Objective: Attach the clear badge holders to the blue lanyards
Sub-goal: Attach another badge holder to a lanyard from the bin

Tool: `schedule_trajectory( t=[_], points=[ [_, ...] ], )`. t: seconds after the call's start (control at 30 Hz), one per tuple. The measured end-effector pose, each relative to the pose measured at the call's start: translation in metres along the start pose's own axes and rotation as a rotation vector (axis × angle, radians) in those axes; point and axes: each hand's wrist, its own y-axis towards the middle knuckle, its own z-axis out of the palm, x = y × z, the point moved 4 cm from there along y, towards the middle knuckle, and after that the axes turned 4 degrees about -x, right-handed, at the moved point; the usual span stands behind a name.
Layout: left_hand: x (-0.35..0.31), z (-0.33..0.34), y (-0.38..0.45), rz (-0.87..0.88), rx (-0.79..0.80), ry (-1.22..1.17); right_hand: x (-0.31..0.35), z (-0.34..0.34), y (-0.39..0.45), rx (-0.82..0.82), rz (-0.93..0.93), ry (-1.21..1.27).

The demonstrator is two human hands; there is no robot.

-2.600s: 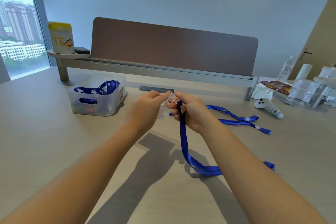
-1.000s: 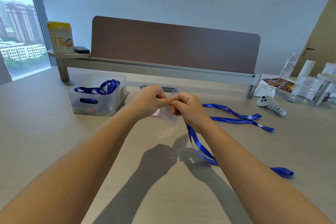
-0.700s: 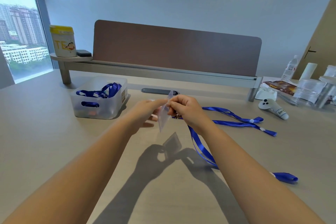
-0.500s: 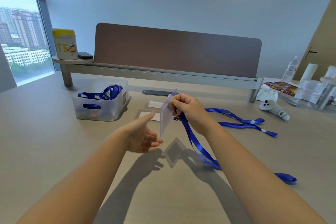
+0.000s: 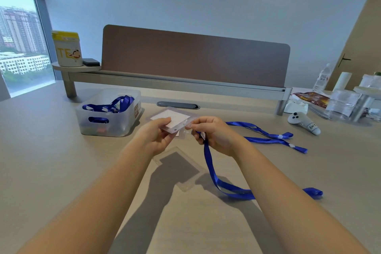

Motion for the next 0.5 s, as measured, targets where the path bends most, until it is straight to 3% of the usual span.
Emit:
schedule_trajectory(
  t=[0.13,0.23,0.3,0.37,0.5],
  points=[
    [-0.011,0.001,-0.001,0.117,-0.064,0.087,-0.003,-0.002,-0.001,-0.049,0.041,-0.097],
    [-0.019,0.003,0.0,0.172,-0.085,0.074,-0.012,-0.008,0.003,-0.299,0.046,-0.196],
    [-0.023,0.009,-0.006,0.182,-0.068,0.026,-0.014,-0.008,0.001,-0.444,0.071,-0.088],
    [-0.027,0.016,-0.01,0.208,-0.034,-0.005,-0.018,0.0,-0.003,-0.389,0.182,0.12],
    [-0.028,0.029,-0.018,0.219,0.041,-0.066,-0.036,0.027,-0.004,-0.096,0.356,0.552]
  ],
)
